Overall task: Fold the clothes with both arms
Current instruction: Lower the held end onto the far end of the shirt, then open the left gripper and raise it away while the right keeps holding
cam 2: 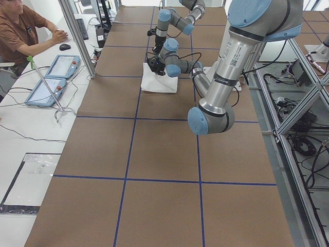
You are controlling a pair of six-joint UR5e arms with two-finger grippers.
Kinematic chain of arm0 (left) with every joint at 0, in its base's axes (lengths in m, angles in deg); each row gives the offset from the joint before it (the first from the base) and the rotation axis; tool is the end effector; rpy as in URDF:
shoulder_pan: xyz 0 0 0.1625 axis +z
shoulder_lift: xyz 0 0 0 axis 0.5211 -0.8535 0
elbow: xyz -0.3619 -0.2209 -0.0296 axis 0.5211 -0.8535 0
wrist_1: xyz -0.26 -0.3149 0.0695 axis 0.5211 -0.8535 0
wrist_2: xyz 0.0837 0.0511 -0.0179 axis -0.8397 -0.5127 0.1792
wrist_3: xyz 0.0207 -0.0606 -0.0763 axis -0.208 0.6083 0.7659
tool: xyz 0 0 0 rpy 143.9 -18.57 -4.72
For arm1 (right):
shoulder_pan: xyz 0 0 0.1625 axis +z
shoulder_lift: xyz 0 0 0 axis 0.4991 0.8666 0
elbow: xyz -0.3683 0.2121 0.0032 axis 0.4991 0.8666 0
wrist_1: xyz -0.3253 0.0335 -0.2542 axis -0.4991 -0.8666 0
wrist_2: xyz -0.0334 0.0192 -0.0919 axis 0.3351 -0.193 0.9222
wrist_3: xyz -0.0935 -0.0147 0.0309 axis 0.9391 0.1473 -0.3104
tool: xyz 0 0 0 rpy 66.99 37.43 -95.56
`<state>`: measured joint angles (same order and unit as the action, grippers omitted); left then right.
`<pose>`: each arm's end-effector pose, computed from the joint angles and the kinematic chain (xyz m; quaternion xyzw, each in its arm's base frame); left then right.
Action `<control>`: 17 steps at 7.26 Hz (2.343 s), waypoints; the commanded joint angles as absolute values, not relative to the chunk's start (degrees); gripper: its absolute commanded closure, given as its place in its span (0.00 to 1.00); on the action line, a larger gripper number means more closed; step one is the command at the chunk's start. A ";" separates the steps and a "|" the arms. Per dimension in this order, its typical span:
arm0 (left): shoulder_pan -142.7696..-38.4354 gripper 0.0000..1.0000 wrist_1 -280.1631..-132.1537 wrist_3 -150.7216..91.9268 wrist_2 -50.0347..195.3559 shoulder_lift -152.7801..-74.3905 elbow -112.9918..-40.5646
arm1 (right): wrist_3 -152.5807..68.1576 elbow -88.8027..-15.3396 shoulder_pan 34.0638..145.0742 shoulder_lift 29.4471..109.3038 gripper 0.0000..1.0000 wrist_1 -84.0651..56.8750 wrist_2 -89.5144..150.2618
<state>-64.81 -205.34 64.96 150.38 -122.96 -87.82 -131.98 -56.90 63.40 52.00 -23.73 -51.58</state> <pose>0.4629 -0.4457 0.2250 0.0011 0.5502 -0.3290 0.7674 -0.5021 -0.4609 0.2099 -0.0567 -0.4198 0.3318 0.8429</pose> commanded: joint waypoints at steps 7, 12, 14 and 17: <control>-65.60 1.00 -210.20 64.24 150.53 -123.78 -83.19 | -132.06 -55.14 63.86 51.43 1.00 -23.68 -52.78; -65.86 0.00 -209.32 64.15 150.53 -123.52 -83.28 | -132.23 -54.61 67.03 51.16 0.00 -22.19 -56.29; -69.61 0.00 -208.45 63.63 155.07 -122.91 -83.54 | -127.79 -54.53 65.89 51.51 0.00 -20.70 -55.77; -75.34 0.00 -207.74 48.47 157.30 -116.17 -87.32 | -106.20 -53.04 66.24 52.04 0.00 -20.08 -53.31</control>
<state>-73.25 -207.96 54.37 156.83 -119.11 -86.12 -115.07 -53.67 66.15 51.87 -20.49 -54.59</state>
